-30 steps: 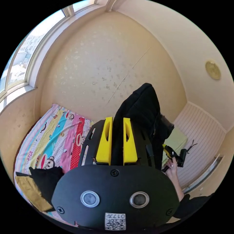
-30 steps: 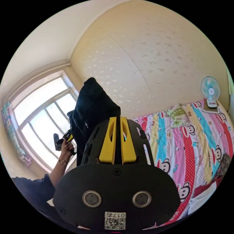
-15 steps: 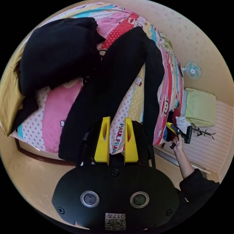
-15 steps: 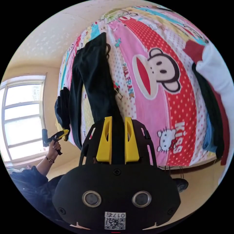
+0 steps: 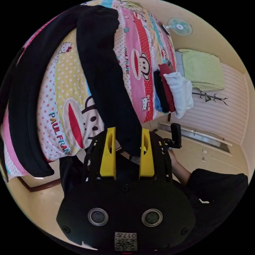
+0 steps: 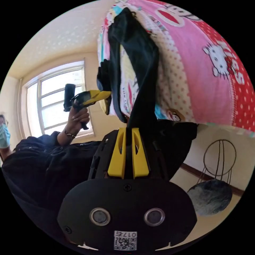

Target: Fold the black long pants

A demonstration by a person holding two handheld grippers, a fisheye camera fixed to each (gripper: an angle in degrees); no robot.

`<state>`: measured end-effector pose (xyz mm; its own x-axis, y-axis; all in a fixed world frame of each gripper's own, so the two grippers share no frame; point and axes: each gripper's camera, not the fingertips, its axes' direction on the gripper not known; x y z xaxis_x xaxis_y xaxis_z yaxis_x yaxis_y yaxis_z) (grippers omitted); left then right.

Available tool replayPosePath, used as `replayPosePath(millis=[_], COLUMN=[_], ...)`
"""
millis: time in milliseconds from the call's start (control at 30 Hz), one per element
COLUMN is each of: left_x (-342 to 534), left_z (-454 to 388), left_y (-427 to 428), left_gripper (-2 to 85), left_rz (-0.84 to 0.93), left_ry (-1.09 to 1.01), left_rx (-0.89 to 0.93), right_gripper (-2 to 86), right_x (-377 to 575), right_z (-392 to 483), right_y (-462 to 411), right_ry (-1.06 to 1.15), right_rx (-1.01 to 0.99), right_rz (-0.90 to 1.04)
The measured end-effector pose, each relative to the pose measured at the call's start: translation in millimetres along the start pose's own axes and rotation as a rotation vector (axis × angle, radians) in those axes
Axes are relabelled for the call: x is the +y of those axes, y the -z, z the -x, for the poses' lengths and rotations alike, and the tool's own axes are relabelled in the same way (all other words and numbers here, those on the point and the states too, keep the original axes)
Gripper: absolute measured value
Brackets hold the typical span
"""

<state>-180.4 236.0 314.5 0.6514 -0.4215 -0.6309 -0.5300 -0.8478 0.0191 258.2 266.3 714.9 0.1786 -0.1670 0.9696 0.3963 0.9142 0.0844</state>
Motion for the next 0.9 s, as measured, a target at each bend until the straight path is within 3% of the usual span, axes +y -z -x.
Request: replayPosePath(millis=[100,200,333,400,500,600,633,733,900], left_x=[-16.0,-17.3,2.6,12.2,29.5,47.3,54.4,72.2,103.6], left_z=[-20.6,-12.7,12.7,26.3,51.5,77.6,88.5,120.1,185.7], left_y=[-6.4,-11.6,21.6,40.3,74.7,100.4,107.9,120.4,133.4], left_gripper=[18.3,12.0,4.0,3.6,3.1,2.8,2.8,2.9,2.7], left_rz=[0.146,0.235,0.142,0.096,-0.004,-0.075,-0.105,-0.175,-0.299], left_ry=[0.007,0.019,0.044,0.063,0.093,0.131,0.147,0.159,0.223], left_rx=[-0.055,-0.195,-0.127,-0.096,0.045,0.140,0.179,0.300,0.561], right_gripper=[2.5,2.2,2.4,2.3,3.0,6.6,7.8,11.4,11.6], right_x=[1.4,4.2,-10.6,-35.5,-123.0,-237.0,-280.0,-375.1,-430.1], right_z=[57.8,76.9,55.4,41.5,11.9,-11.1,-30.2,-96.2,-162.1], right_y=[11.5,15.3,24.9,57.5,122.9,177.5,193.8,203.9,189.7], right_ry=[0.164,0.247,0.370,0.395,0.301,0.254,0.193,0.011,-0.153], right_rx=[0.024,-0.009,0.003,0.014,0.164,0.232,0.222,0.138,-0.015], right_rz=[0.063,0.121,0.490,0.520,0.393,0.100,-0.057,-0.248,-0.446])
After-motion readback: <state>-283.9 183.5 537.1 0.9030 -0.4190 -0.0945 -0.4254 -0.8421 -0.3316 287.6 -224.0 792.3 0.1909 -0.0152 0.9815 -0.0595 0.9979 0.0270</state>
